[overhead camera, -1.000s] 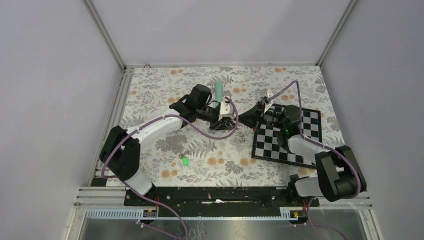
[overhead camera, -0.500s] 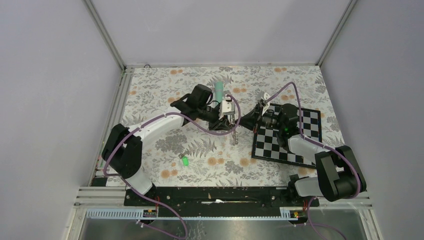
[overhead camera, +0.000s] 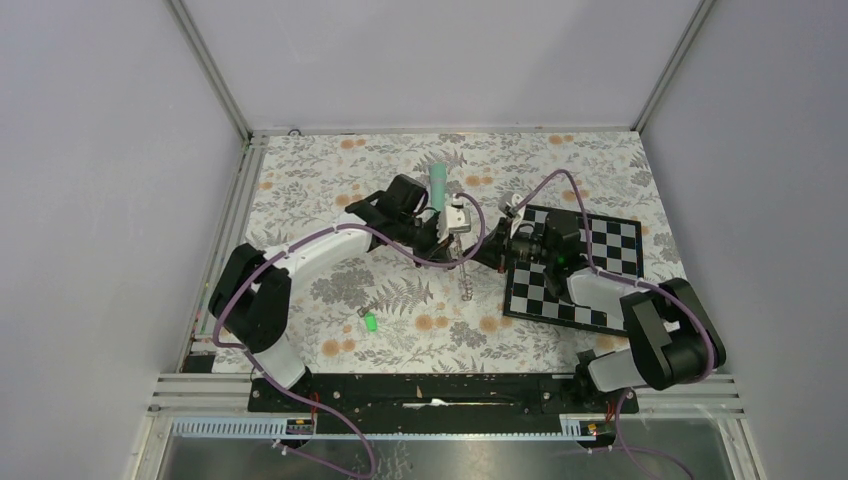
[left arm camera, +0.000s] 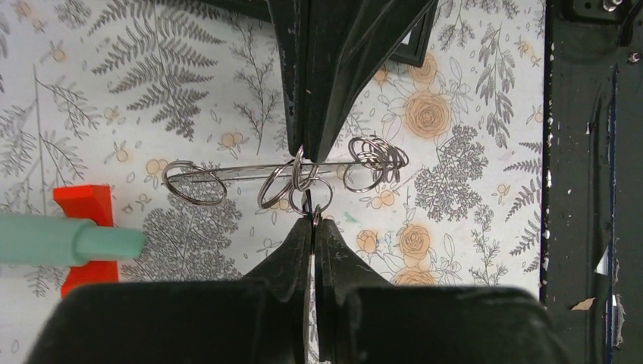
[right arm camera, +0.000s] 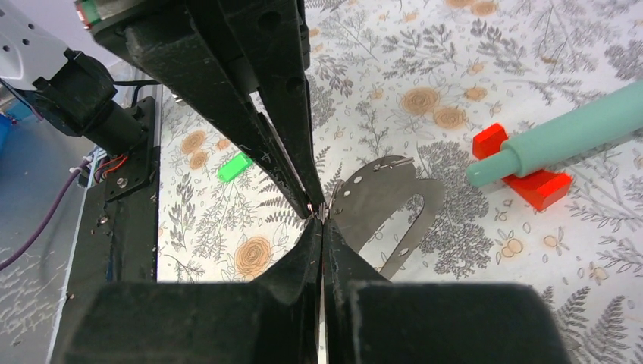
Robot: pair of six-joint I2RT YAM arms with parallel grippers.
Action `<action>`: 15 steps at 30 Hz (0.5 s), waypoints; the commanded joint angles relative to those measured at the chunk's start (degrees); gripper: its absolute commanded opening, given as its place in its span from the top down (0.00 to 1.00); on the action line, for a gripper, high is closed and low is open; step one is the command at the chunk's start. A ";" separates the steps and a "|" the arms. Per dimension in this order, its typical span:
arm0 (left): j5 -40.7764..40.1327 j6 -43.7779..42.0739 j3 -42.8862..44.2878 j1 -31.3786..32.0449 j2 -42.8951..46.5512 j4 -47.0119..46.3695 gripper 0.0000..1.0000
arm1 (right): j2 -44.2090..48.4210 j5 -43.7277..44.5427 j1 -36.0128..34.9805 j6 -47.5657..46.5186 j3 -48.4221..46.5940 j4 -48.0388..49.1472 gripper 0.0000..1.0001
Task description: Put the keys on the keyring
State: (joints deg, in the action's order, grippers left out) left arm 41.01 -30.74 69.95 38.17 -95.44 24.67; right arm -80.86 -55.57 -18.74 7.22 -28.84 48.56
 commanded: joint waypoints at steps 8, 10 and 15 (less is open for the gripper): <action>-4.89 1.61 -5.00 -0.55 0.66 5.43 1.00 | -4.91 5.98 -3.04 1.49 0.72 7.69 0.91; -4.98 1.52 -5.87 -0.60 1.29 5.57 1.00 | -6.21 6.13 -3.58 2.62 0.72 8.75 0.88; -5.56 1.25 -8.25 -0.90 2.48 6.02 1.00 | -9.08 5.66 -5.21 5.06 0.65 11.57 0.83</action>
State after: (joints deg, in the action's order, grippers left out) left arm 37.41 -29.85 64.03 37.95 -95.22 26.76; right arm -88.38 -51.35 -22.92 10.22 -27.97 53.76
